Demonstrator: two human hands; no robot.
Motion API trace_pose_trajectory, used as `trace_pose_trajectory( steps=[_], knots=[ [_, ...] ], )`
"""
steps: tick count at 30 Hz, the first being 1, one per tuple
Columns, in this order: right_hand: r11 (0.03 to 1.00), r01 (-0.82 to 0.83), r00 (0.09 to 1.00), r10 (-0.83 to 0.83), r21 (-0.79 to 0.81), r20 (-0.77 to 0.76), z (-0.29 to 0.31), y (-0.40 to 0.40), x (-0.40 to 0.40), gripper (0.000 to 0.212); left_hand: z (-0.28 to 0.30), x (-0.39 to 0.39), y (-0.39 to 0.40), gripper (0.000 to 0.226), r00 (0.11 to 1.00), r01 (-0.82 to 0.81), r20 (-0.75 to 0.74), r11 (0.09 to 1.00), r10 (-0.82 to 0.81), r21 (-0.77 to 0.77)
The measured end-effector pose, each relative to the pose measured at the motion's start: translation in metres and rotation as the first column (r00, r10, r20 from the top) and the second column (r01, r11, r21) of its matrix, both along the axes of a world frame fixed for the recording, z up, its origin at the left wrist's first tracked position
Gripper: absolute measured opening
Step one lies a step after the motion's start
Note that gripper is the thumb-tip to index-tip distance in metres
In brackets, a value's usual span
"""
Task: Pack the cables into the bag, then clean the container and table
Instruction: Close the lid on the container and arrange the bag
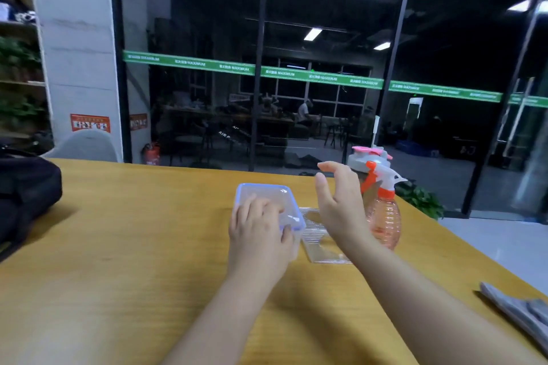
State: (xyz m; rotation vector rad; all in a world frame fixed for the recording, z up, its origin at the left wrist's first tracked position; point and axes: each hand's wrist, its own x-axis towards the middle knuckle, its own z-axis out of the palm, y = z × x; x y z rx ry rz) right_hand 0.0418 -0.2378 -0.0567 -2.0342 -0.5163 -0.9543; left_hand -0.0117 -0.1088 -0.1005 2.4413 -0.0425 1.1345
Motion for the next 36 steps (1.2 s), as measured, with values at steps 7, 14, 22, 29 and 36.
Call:
trace_pose_trajectory(
  steps=[7,14,22,29,36],
  knots=[
    [0.955,-0.252,0.962,0.265,0.155,-0.066,-0.007,0.078,-0.036,0.026,-0.008,-0.029,0.054,0.046,0.995,-0.081,-0.059,0.996,0.079,-0.032],
    [0.903,-0.416,0.876,0.430,0.106,-0.220,-0.020,0.139,-0.059,0.029,-0.010,-0.051,0.137,0.039,0.933,-0.324,-0.155,0.945,0.326,0.034],
    [0.852,-0.506,0.825,0.434,-0.133,-0.361,-0.030,0.180,-0.070,0.032,-0.020,-0.067,0.226,0.050,0.802,-0.439,-0.400,0.892,0.444,0.108],
    [0.806,-0.561,0.770,0.423,-0.189,-0.478,-0.033,0.217,-0.066,0.041,-0.023,-0.067,0.300,0.055,0.739,-0.521,-0.442,0.847,0.509,0.104],
    [0.796,-0.566,0.757,0.399,-0.215,-0.517,-0.028,0.245,-0.052,0.040,-0.013,-0.052,0.368,0.062,0.630,-0.643,-0.367,0.724,0.685,0.249]
  ],
)
